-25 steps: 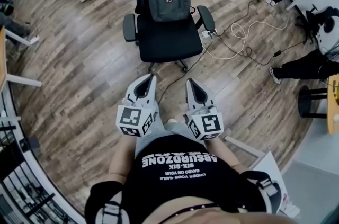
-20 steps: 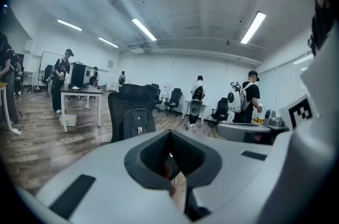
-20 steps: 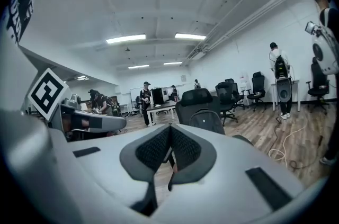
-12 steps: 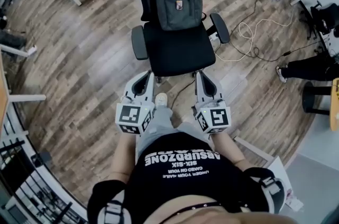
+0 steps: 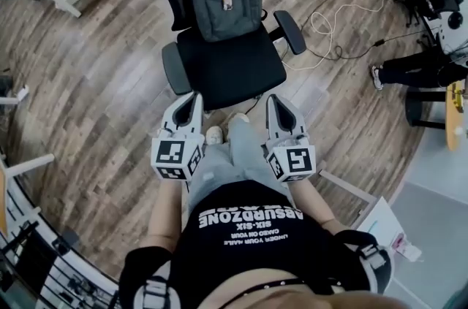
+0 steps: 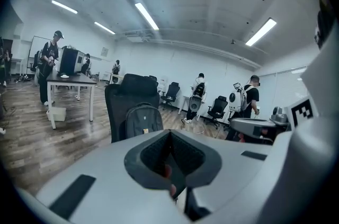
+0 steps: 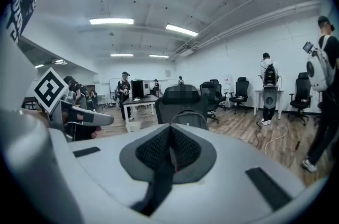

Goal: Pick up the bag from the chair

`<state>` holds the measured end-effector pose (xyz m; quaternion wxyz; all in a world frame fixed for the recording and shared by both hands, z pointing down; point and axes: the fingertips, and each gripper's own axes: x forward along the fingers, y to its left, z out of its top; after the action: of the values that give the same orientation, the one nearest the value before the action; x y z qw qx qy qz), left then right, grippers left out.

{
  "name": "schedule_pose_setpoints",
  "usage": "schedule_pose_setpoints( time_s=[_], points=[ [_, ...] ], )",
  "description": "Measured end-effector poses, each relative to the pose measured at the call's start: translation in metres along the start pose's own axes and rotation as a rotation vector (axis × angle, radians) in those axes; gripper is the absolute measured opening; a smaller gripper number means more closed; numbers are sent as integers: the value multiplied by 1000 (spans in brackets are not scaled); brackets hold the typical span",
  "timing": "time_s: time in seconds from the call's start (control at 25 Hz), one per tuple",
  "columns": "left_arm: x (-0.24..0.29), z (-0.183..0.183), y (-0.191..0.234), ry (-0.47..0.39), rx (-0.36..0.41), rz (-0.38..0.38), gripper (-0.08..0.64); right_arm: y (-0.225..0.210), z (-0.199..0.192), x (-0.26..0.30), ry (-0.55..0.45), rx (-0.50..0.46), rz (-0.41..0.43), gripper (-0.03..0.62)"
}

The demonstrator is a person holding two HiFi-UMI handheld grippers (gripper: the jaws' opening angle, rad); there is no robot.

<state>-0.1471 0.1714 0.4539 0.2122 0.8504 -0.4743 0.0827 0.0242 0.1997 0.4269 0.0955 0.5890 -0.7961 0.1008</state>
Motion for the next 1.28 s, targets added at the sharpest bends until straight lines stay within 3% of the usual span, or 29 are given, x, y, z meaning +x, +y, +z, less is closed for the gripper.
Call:
schedule_pose_setpoints(
  time_s=[0.2,0.44,0.64,1.08,1.28],
  points=[
    [41,10,8,9,4,-4,15,-34,13,34,-4,-17,-36,14],
    [87,57,20,-42,3,43,15,-65,50,91,-45,-34,18,14],
    [141,79,22,-20,41,91,15,-102,69,137,-74,-19,46,15],
    [210,95,30,21,45,206,15,-159,57,224,-40,13,131,14],
    [224,105,20,9,80,195,15,-182,43,237,-9,4,120,15]
  ],
)
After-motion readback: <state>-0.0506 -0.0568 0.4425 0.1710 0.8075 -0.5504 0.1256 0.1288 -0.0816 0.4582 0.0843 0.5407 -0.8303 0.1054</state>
